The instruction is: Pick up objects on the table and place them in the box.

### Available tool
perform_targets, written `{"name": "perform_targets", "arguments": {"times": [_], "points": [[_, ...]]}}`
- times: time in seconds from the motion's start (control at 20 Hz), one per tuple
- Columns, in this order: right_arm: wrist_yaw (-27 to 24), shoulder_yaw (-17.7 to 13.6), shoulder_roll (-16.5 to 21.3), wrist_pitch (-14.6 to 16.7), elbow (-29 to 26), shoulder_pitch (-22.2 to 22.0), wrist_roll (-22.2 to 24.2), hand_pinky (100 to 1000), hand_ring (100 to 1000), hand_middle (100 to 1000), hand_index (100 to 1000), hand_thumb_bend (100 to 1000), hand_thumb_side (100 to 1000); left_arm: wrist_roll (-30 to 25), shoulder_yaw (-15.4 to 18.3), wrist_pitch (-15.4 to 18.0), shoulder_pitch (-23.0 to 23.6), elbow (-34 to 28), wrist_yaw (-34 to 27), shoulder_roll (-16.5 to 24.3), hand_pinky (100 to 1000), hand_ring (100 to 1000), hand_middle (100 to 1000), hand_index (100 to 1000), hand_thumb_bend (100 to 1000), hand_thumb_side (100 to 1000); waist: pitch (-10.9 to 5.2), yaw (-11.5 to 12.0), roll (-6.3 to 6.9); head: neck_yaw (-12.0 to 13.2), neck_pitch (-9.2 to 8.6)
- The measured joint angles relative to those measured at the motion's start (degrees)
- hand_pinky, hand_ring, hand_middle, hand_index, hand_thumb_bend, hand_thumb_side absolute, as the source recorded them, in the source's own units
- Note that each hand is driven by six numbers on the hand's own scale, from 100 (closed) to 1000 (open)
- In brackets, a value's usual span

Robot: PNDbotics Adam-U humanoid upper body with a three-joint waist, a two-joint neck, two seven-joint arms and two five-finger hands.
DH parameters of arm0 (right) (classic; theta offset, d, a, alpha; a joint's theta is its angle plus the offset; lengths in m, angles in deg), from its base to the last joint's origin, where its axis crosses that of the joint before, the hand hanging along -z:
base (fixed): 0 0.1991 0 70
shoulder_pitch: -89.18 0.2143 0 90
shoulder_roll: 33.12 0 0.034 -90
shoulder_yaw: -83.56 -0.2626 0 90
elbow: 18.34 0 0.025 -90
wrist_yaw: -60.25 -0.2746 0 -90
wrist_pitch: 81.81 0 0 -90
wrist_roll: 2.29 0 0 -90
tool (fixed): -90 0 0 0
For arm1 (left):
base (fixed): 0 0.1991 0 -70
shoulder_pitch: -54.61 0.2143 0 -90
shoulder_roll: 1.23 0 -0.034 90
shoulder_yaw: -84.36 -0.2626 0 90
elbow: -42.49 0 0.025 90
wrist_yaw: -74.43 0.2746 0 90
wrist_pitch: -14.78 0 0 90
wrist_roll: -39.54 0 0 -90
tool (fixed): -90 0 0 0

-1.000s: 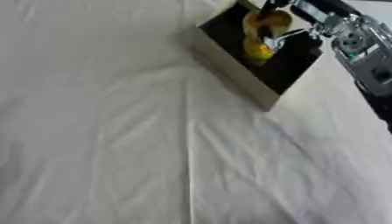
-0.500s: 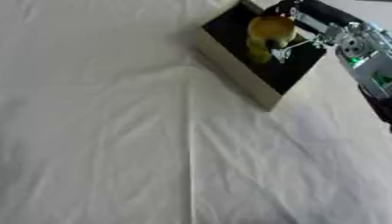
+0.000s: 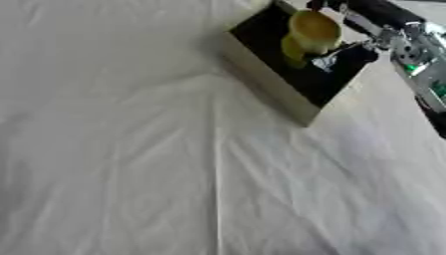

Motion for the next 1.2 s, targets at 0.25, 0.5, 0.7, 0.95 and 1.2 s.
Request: {"name": "perform_targets", "arguments": {"times": [0.25, 0.5, 0.7, 0.95, 1.2], "points": [[-5.0, -3.1, 1.5, -2.6, -8.6, -0.9, -1.0, 899, 902, 795, 897, 206, 164, -0.1, 0.0, -0.1, 0.0, 0.0, 0.0, 0.0, 900, 826, 821, 895, 100, 651, -0.07, -0.3, 0.00, 0.3, 0.00], [-12.3, -6.9, 3.6, -6.6, -20.9, -3.3, -2.5, 892, 883, 778, 888, 127, 100, -0.1, 0.0, -0.1, 0.0, 0.0, 0.0, 0.0, 901, 826, 821, 894, 100, 651, -0.08, -0.5, -0.05, 0.7, 0.00], [-19.1, -10.0, 4.4, -7.0, -27.0, -5.3, -5.4, 888, 866, 754, 875, 100, 100, -0.1, 0.0, -0.1, 0.0, 0.0, 0.0, 0.0, 900, 826, 822, 894, 100, 651, -0.08, -0.7, -0.05, 1.0, 0.00], [-28.0, -14.4, 4.5, -2.2, -28.1, -7.8, -13.3, 882, 828, 695, 804, 100, 113, 0.0, 0.1, 0.0, 0.0, 0.0, 0.0, 0.0, 900, 826, 822, 894, 100, 651, -0.08, -1.0, 0.01, 1.5, 0.00], [-34.8, -18.5, 4.5, 6.1, -28.4, -12.8, -26.3, 881, 820, 691, 782, 100, 209, 0.5, 0.1, 0.3, 0.0, 0.0, 0.2, 0.0, 899, 827, 821, 894, 100, 649, -0.07, -1.4, 0.31, 2.1, 0.00]]}}
